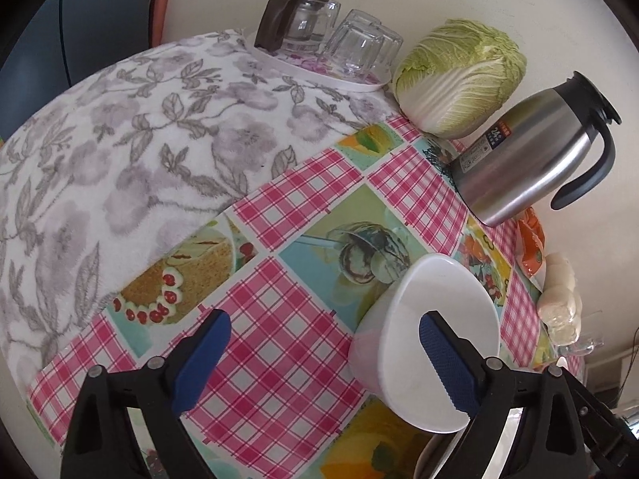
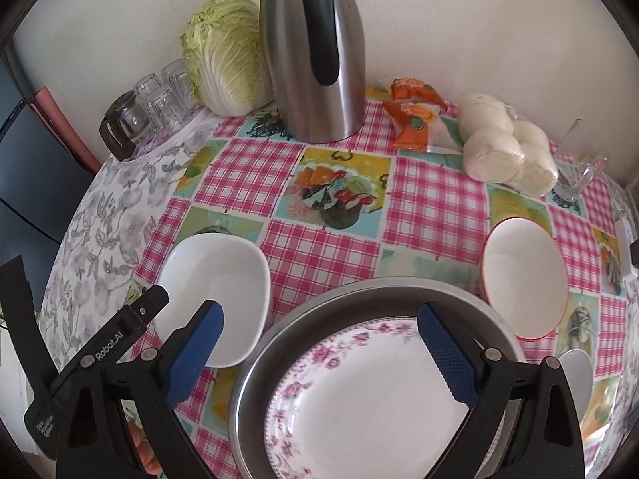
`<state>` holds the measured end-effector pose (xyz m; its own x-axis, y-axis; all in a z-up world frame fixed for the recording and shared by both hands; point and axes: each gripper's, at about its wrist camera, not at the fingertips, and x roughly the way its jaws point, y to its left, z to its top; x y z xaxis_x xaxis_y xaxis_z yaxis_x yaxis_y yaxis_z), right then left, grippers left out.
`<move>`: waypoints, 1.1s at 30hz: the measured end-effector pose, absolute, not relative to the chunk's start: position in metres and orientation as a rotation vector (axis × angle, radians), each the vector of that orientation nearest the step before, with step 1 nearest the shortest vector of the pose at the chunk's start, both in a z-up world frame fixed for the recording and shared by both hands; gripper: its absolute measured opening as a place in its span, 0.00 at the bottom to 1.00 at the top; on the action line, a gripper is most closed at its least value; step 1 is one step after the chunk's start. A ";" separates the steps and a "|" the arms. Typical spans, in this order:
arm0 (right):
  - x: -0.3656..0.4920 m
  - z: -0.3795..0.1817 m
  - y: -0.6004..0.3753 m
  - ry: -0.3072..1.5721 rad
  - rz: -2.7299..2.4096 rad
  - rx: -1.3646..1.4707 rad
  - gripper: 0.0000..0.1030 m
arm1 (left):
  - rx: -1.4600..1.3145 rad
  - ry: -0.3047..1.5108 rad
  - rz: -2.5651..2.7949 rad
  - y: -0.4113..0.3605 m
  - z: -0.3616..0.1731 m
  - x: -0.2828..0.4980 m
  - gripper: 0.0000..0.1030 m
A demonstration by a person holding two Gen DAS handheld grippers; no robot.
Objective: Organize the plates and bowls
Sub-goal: 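Move both grippers to the rim of the red-rimmed white bowl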
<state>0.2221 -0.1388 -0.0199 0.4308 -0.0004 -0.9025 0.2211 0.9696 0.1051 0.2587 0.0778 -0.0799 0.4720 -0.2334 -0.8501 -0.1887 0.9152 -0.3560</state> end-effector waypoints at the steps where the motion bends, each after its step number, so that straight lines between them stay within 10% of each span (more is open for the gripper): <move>1: 0.224 -0.021 -0.137 1.119 -0.141 0.216 0.93 | -0.439 1.090 -0.029 0.079 -0.081 0.259 0.94; 24: 0.188 -0.001 -0.271 1.083 -0.406 0.338 0.84 | -0.333 0.989 -0.325 -0.006 -0.024 0.247 0.86; 33: 0.169 -0.014 -0.336 1.142 -0.474 0.400 0.60 | -0.210 1.041 -0.562 -0.113 -0.005 0.242 0.76</move>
<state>0.1688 -0.3357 -0.0144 0.3376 -0.1538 -0.9287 0.5495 0.8332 0.0618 0.2417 -0.1126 -0.0048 0.3807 -0.5328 -0.7558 0.3391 0.8408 -0.4219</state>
